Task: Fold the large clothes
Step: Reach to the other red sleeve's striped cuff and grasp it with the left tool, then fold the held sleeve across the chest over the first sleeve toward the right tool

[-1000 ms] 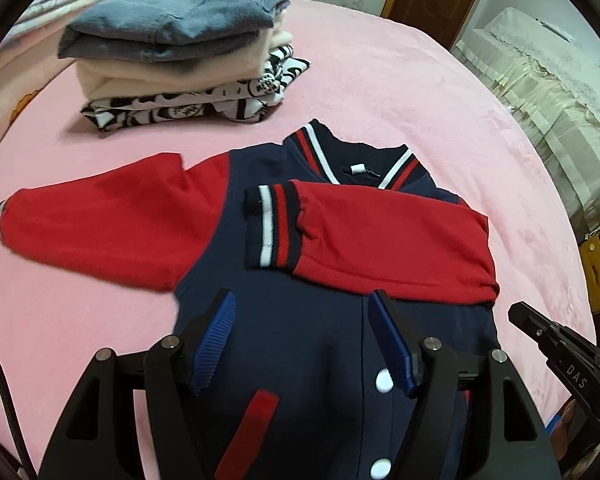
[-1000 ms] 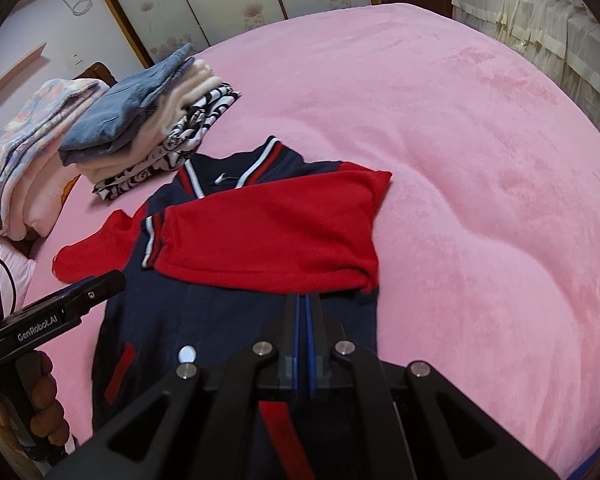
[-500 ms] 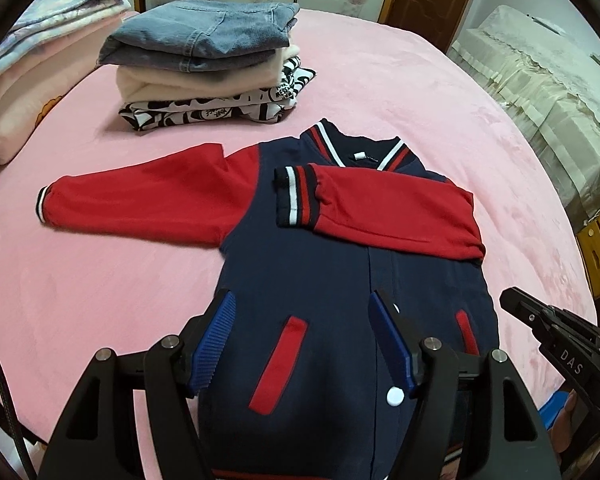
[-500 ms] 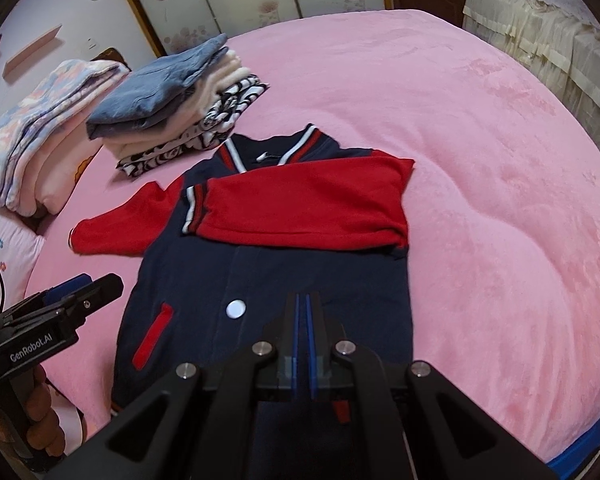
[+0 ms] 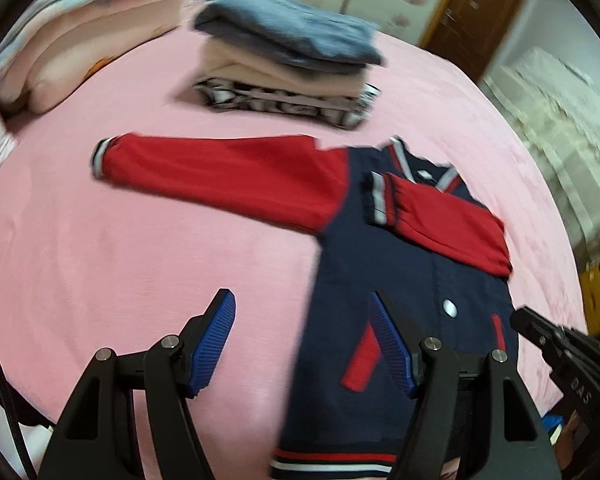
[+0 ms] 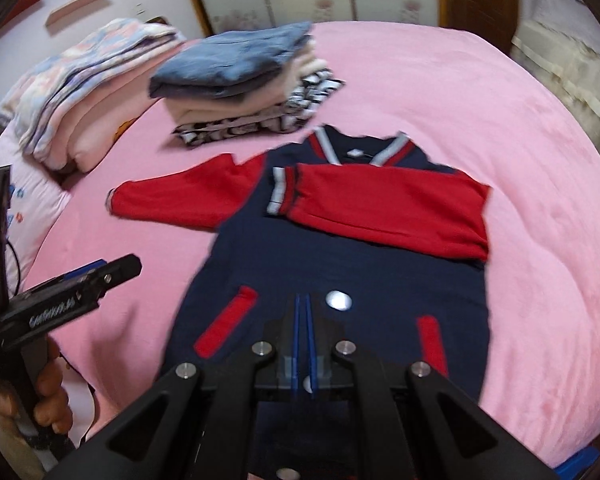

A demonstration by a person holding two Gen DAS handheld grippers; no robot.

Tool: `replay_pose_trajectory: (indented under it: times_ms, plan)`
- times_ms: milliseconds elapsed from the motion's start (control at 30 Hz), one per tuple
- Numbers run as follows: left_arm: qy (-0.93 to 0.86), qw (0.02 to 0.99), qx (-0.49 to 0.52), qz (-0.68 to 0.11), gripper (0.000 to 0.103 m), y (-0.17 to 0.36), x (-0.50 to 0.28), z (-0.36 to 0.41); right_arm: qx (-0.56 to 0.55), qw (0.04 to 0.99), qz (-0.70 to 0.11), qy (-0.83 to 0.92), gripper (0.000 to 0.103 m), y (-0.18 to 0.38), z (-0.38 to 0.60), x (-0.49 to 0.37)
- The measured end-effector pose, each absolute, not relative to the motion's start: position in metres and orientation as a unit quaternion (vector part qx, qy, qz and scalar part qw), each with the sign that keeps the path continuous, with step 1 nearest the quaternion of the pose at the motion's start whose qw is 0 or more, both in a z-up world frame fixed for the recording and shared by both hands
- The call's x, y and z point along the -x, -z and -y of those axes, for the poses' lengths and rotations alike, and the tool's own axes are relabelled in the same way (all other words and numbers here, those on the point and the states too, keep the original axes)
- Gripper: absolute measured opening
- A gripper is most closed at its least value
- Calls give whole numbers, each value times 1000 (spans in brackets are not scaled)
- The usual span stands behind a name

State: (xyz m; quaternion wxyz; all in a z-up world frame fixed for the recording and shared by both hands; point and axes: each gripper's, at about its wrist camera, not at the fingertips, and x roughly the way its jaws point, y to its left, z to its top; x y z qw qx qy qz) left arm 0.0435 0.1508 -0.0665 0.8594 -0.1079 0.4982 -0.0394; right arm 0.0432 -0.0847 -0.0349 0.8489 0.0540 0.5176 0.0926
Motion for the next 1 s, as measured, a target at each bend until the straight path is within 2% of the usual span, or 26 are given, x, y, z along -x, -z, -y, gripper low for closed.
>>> replay_pose_trajectory:
  times_ms: [333,600,700,733,800,833,867,1000]
  plan:
    - [-16,848,277,-451,67,101,-87,-270,-42,856,-493,-151,4,34,10,-96]
    - [-42,806,400,-435,67,160,-135,-317,-60,841,-512,-163,4,62,-3,-120]
    - [-53,802,430,-412,64,171,-145,-325,-63,834,-524,-158,4,75,2,-121]
    - [-56,803,431,-408,61,172,-147,-326,-67,831,-530,-156,4,80,6,-121]
    - [-68,804,434,-401,43,174,-153,-328,-72,828,-535,-152,4,86,12,-121]
    - [-71,802,437,-401,21,177,-157,-328,-75,827,-537,-148,4,89,16,-120]
    - [-73,797,442,-406,6,181,-161,-328,-78,827,-538,-145,4,90,20,-120]
    - [-93,806,432,-395,3,169,-164,-323,-92,828,-536,-135,4,90,37,-119]
